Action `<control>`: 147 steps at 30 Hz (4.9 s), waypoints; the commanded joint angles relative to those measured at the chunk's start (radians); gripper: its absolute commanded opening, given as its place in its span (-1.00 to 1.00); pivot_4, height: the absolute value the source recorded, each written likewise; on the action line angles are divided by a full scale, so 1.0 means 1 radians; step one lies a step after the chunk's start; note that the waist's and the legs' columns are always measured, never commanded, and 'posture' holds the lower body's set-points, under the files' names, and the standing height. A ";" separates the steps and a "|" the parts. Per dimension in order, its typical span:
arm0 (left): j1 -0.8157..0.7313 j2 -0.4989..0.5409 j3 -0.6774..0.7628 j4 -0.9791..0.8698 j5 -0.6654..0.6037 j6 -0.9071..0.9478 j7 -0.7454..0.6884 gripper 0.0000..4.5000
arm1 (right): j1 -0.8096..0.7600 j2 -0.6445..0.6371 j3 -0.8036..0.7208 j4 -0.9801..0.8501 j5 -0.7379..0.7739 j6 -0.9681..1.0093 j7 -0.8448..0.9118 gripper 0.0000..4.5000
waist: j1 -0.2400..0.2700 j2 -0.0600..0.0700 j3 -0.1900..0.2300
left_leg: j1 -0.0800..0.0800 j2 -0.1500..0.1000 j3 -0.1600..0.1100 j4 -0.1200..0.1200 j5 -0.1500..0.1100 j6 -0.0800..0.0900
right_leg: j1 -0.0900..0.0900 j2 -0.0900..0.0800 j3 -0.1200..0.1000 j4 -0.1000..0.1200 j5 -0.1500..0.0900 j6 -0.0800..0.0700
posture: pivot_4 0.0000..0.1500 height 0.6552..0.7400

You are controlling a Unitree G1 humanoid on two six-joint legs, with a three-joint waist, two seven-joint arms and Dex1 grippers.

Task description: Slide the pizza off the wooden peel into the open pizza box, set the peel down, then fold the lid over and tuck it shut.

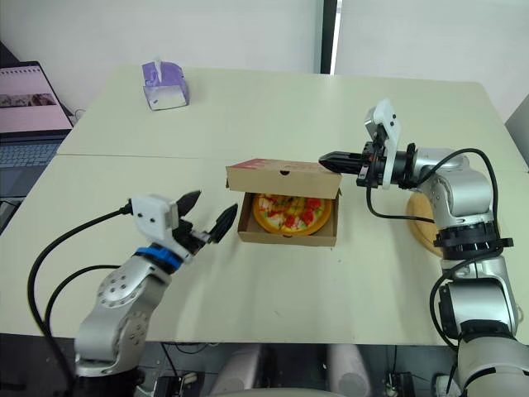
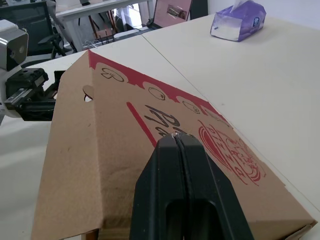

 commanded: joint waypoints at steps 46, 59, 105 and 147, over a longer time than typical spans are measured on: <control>-0.722 0.279 -0.306 0.601 0.113 -0.005 -0.651 -1.00 | 0.228 -0.068 -0.011 -0.389 0.012 -0.090 -0.060 -0.60 | -0.002 0.000 0.000 | -0.012 -0.002 0.000 0.004 0.002 -0.003 | -0.011 0.000 -0.001 0.002 0.000 0.001 | 1.00 1.00; -0.745 0.254 -0.308 0.624 0.133 -0.021 -0.669 -1.00 | 0.328 -0.162 0.164 -0.432 -0.310 -0.469 -0.095 0.98 | -0.002 0.000 0.000 | -0.012 -0.002 0.000 0.005 0.002 -0.003 | -0.011 0.000 0.000 0.003 0.000 0.001 | 1.00 1.00; -0.725 0.245 -0.357 0.673 0.240 -0.127 -0.713 -1.00 | 0.295 -0.069 0.030 -0.350 -0.052 -0.209 -0.119 0.42 | -0.002 0.000 0.000 | -0.011 -0.002 0.000 0.006 0.002 -0.003 | -0.010 0.000 0.000 0.004 0.001 0.001 | 1.00 1.00; -0.701 0.326 -0.095 0.775 0.125 -0.141 -0.669 -0.92 | 0.166 -0.121 -0.019 -0.076 -0.139 -0.342 -0.124 -0.83 | -0.003 0.000 -0.005 | -0.001 -0.001 0.000 0.005 0.000 0.000 | 0.001 0.001 0.000 0.001 0.000 0.001 | 1.00 1.00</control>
